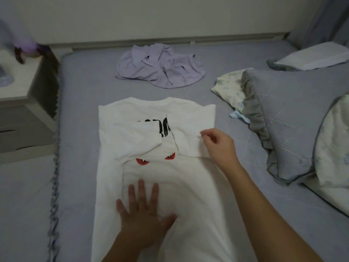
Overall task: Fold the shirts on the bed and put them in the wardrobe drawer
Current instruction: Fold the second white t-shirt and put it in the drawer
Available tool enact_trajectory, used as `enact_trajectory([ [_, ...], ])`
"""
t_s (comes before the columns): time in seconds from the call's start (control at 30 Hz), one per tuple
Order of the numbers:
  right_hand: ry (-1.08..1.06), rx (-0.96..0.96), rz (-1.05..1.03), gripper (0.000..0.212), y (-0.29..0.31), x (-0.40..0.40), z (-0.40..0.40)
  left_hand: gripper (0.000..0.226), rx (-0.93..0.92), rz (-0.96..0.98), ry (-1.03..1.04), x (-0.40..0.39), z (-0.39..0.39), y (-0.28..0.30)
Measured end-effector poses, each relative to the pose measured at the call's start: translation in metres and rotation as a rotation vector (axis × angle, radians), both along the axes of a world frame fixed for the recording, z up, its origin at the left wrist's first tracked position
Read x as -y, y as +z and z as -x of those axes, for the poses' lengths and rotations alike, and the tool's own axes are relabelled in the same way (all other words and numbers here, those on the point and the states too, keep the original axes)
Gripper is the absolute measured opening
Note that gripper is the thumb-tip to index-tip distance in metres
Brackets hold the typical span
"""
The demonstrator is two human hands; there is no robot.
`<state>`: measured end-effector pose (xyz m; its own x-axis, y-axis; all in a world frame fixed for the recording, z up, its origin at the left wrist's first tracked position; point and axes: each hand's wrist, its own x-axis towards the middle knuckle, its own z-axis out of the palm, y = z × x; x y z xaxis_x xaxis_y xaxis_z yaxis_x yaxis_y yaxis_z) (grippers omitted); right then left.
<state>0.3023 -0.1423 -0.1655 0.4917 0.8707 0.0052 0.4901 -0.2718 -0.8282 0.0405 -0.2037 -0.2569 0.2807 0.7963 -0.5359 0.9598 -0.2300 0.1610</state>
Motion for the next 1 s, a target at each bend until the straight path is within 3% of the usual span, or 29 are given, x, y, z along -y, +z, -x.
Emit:
enact_trajectory([
  [0.1, -0.161, 0.227, 0.246, 0.022, -0.024, 0.047, -0.037, 0.105, 0.024, -0.008, -0.006, -0.003, 0.002, -0.004],
  [0.3, -0.217, -0.061, 0.323, 0.011, -0.042, 0.163, -0.043, 0.094, 0.118, -0.059, -0.026, -0.001, 0.009, 0.006],
  [0.43, -0.139, 0.026, 0.395, 0.029, -0.041, 0.187, -0.021, 0.082, 0.149, -0.129, -0.061, 0.021, 0.014, 0.010],
  [0.53, -0.092, 0.118, 0.451, 0.023, -0.032, 0.199, -0.017, 0.080, 0.173, -0.132, -0.127, 0.061, 0.020, 0.016],
  [0.67, -0.096, -0.021, 0.582, 0.021, -0.019, 0.242, -0.021, 0.093, 0.201, -0.208, -0.247, 0.127, 0.025, 0.030],
  [0.73, -0.150, -0.080, 0.581, 0.013, -0.014, 0.269, -0.015, 0.100, 0.220, -0.268, -0.295, 0.150, 0.028, 0.030],
  [0.9, -0.177, 0.323, 0.406, 0.009, -0.004, 0.287, 0.008, 0.113, 0.251, -0.337, -0.209, 0.174, 0.022, 0.025],
  [1.0, 0.087, 0.342, 0.323, 0.025, 0.006, 0.281, 0.044, 0.087, 0.249, -0.417, -0.237, 0.187, 0.011, 0.034],
])
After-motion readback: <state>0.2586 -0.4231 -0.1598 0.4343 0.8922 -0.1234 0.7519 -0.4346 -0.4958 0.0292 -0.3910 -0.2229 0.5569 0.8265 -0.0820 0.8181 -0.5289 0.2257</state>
